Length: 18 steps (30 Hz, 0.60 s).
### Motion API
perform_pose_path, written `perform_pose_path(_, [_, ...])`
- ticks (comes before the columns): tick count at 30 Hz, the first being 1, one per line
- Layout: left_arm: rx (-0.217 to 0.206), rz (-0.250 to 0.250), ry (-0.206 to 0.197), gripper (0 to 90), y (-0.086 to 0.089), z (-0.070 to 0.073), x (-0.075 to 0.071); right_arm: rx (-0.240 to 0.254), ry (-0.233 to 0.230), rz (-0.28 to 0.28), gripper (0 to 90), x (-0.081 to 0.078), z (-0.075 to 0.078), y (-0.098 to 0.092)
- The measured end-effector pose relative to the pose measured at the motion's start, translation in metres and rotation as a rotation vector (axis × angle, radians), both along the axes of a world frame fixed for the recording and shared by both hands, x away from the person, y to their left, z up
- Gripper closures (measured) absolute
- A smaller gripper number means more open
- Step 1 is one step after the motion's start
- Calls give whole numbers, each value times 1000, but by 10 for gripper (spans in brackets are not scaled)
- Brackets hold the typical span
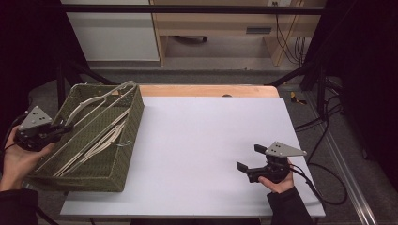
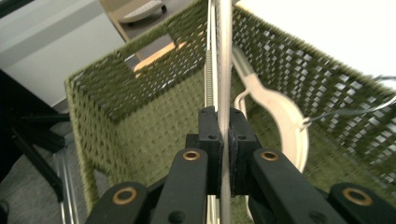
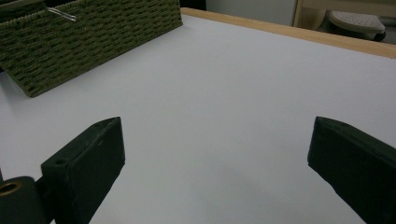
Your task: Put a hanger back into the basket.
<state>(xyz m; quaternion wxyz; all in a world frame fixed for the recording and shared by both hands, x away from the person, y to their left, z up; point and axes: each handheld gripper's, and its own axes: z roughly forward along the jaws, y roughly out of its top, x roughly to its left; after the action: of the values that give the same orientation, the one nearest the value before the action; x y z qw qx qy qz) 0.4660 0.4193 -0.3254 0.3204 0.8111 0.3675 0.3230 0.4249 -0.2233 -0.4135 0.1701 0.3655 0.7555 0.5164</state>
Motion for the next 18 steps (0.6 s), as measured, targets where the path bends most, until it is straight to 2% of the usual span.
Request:
perform_pose_path(3, [34,8,17,866,2,-8,1,-8,-3,2,45,1,-1,0])
perform_pose_path(9, [63,3,55,865,-2,-27,6,-11,-5,4,45,1,-1,1])
perform_pose_path(10, [88,-6,73,865,-2,-29,6,-10,-3,3,45,1,-1,1])
perform_pose_path(11, [79,-2,78,865,-3,-34,7,-9,-1,2,45,1,-1,1])
perform_pose_path(14, [89,-11,99,865,-5,-45,9,-12,-1,3,45,1,-1,1])
perform_pose_path(15, [65,-1,90,865,-6,-50,10,-12,2,1,45,1,-1,1])
perform_pose_path(16, [66,-4,95,865,-6,-53,10,-12,2,2,45,1,-2,1])
perform_pose_path(17, [71,-1,97,863,-6,-55,11,-11,4,2,45,1,-2,1])
perform_pose_path(18, [101,-2,109,862,-7,-55,12,-10,6,3,45,1,-2,1])
